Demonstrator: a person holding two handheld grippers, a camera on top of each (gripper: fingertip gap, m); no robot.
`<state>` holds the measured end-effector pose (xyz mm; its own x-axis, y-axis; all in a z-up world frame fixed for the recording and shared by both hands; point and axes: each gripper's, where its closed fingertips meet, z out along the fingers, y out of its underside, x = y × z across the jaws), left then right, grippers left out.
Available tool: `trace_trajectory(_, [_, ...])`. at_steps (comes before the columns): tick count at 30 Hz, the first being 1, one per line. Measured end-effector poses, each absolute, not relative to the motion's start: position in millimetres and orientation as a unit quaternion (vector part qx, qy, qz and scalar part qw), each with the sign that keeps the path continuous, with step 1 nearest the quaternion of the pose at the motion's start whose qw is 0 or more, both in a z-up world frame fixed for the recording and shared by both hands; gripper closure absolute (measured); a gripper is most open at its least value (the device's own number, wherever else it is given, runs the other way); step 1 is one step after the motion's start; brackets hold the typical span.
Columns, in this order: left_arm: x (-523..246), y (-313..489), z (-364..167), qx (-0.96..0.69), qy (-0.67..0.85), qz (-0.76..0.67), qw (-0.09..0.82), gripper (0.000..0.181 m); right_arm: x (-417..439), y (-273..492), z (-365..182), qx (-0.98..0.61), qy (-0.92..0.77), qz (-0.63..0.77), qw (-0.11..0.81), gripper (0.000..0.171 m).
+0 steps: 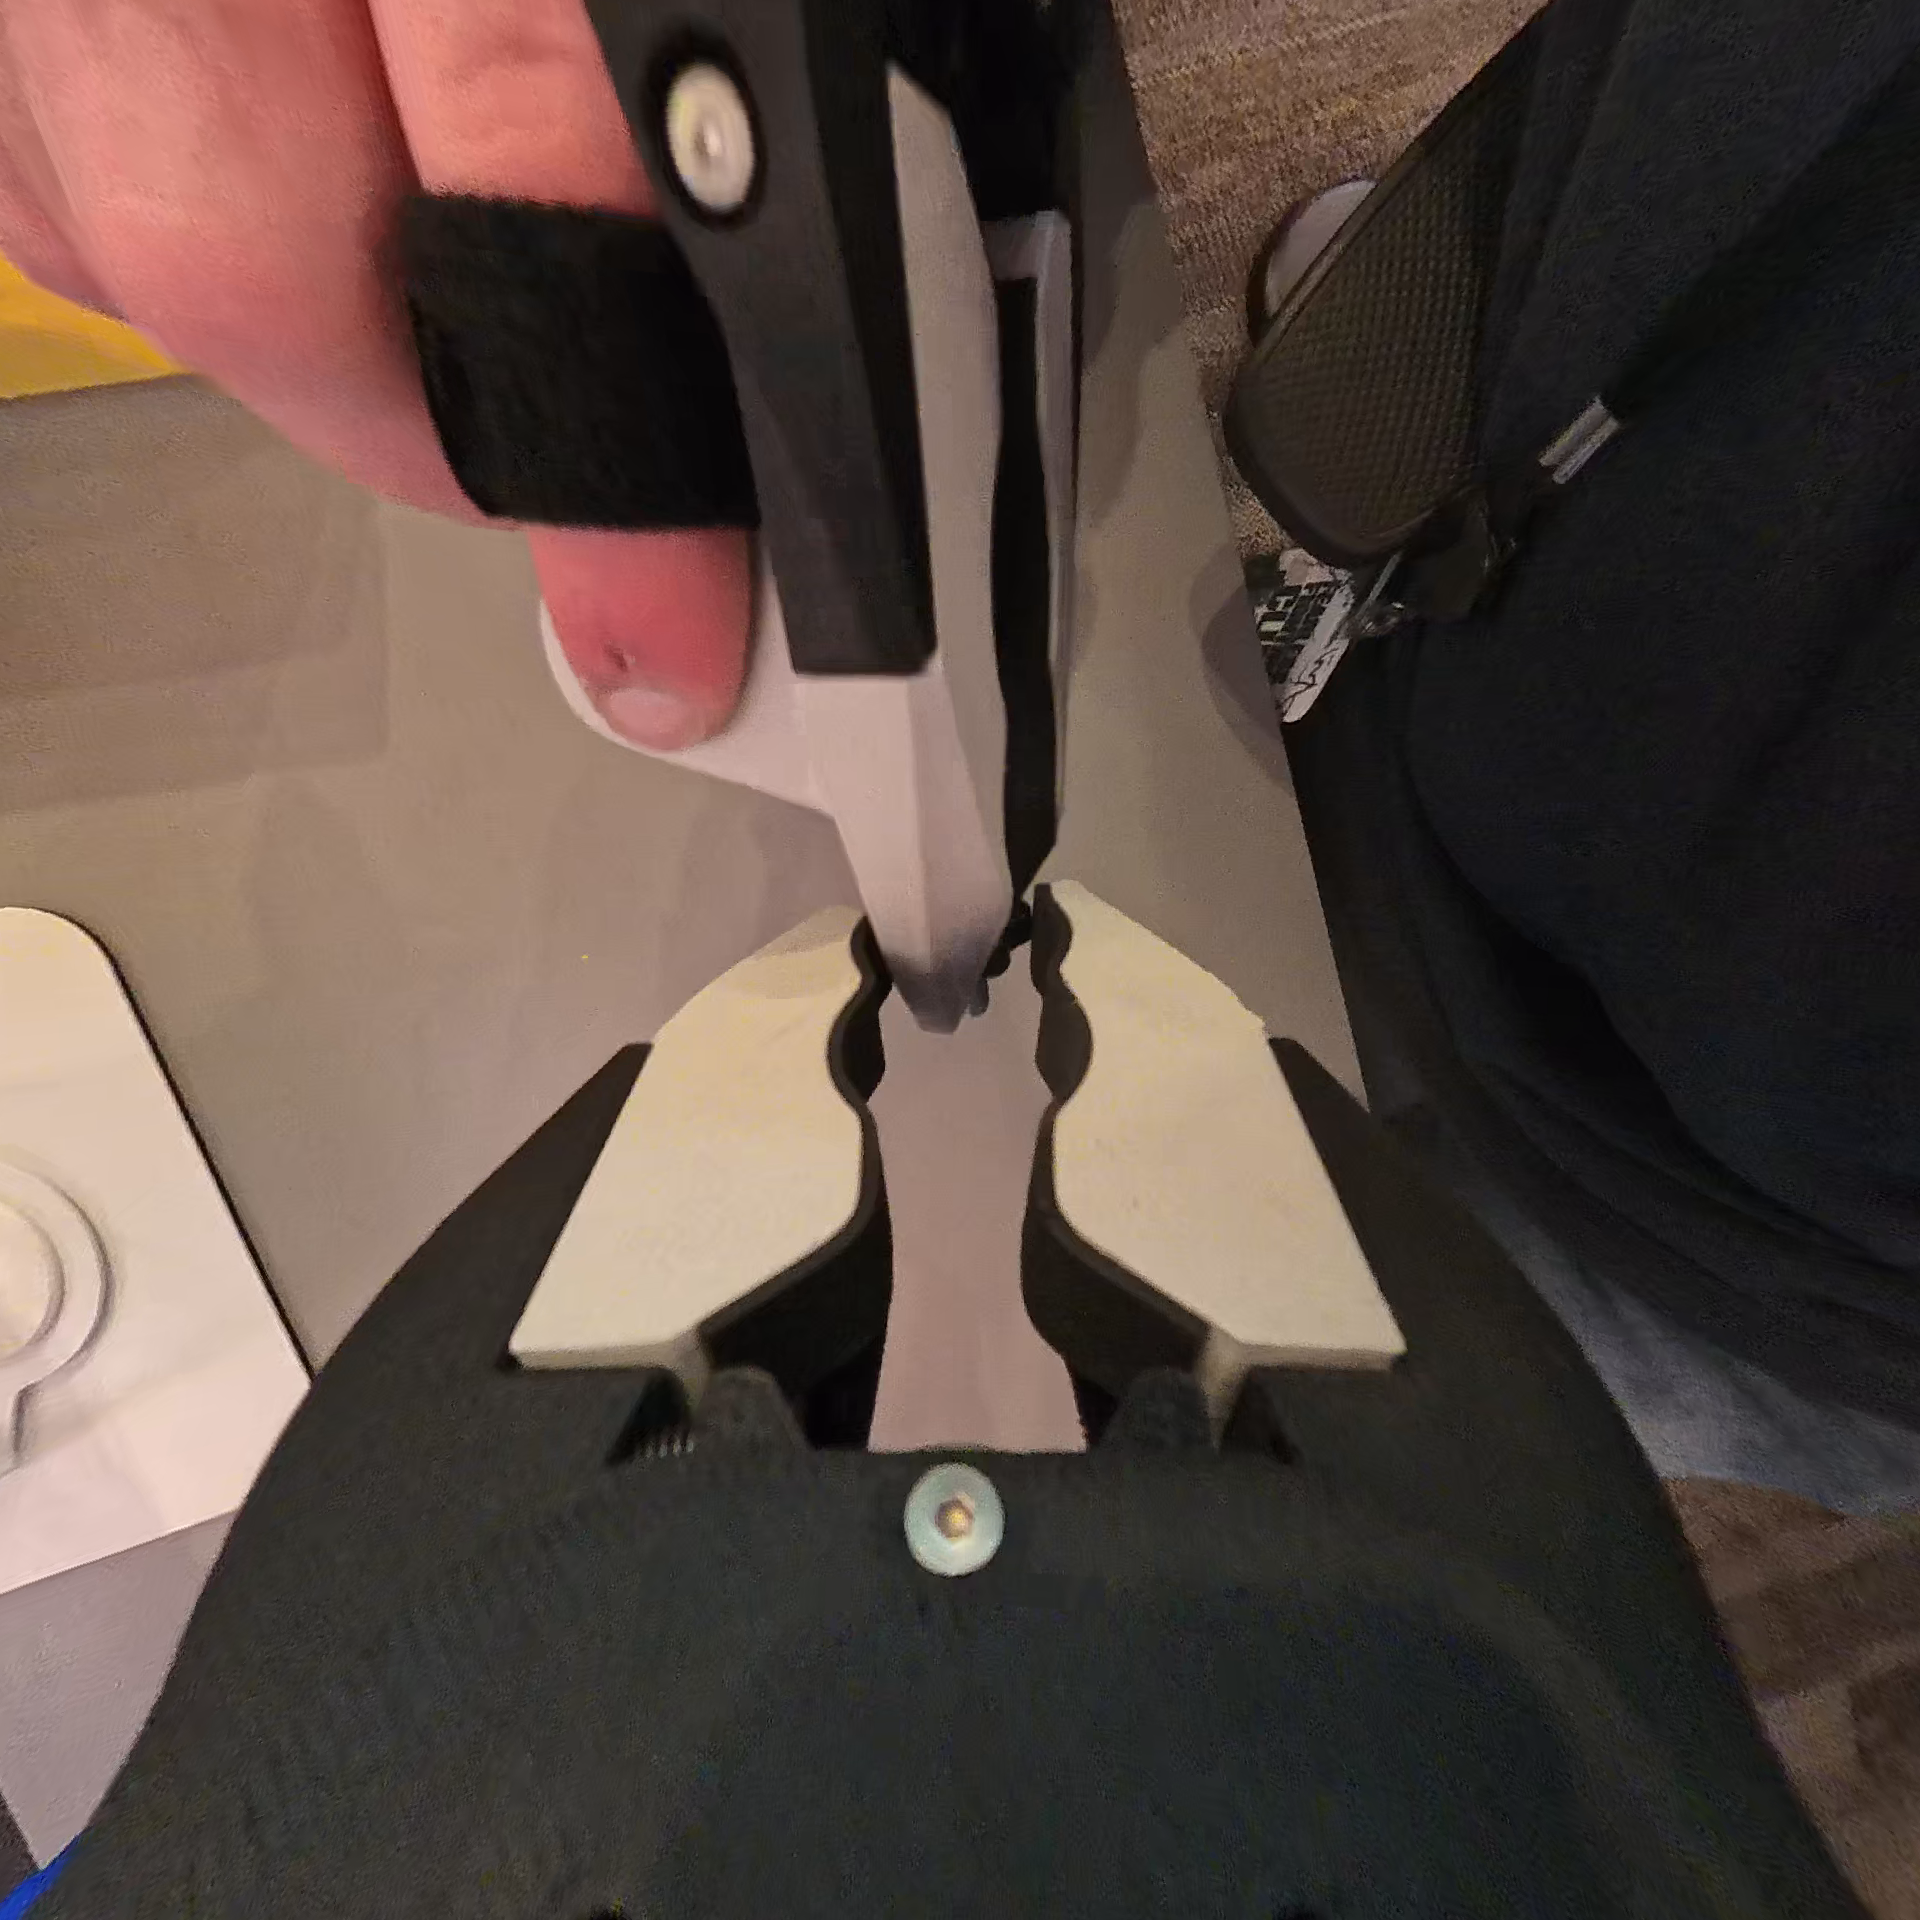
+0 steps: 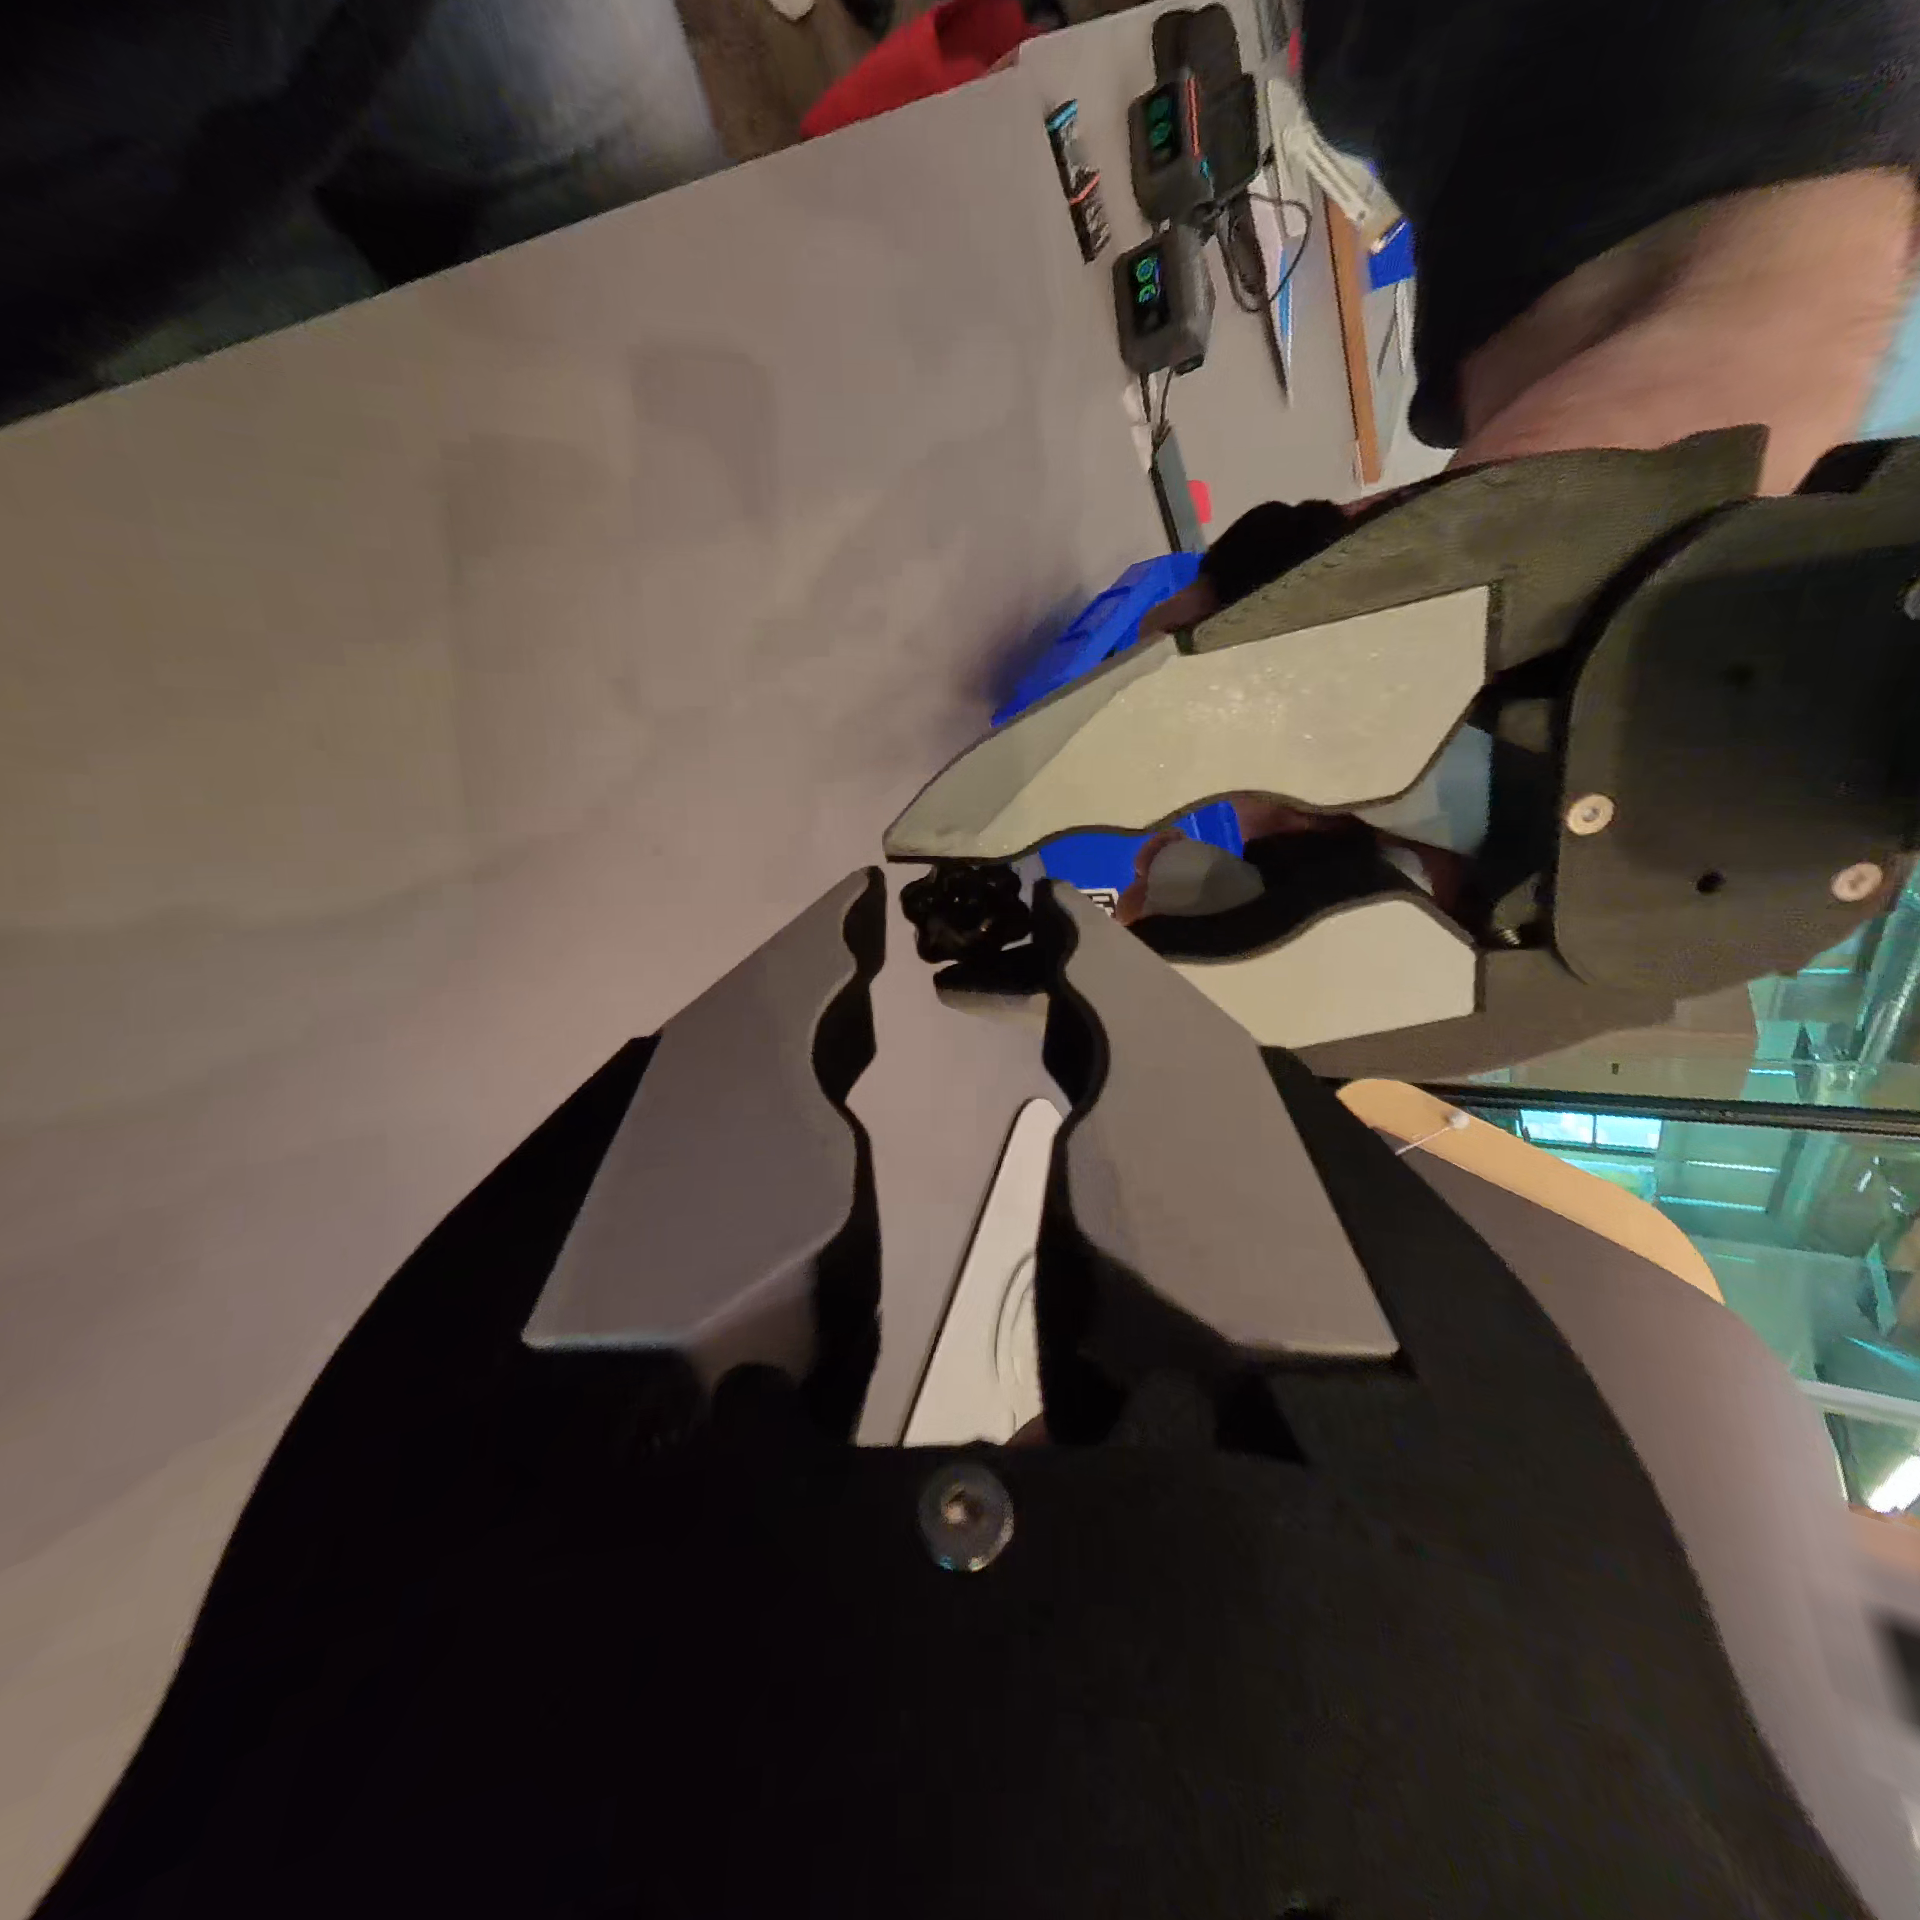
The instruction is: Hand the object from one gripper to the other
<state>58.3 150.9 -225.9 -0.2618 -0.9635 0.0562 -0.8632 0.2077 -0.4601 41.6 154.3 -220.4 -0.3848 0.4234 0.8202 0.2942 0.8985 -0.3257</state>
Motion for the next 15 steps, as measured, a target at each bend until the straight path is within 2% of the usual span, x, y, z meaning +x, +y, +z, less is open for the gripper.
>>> trace_trajectory(7, [56.2,152.7,-230.0,-0.591,0.775,-0.194,0.108,0.156,40.0,159.8,-221.4,-0.238,-0.819,0.059,0.518,0.15])
trace_trajectory(15, [66.5,174.4,-203.6,-0.637,0.684,-0.27,0.233,0.136,43.1,181.0,-184.4,-0.294,-0.697,0.08,0.65,0.151])
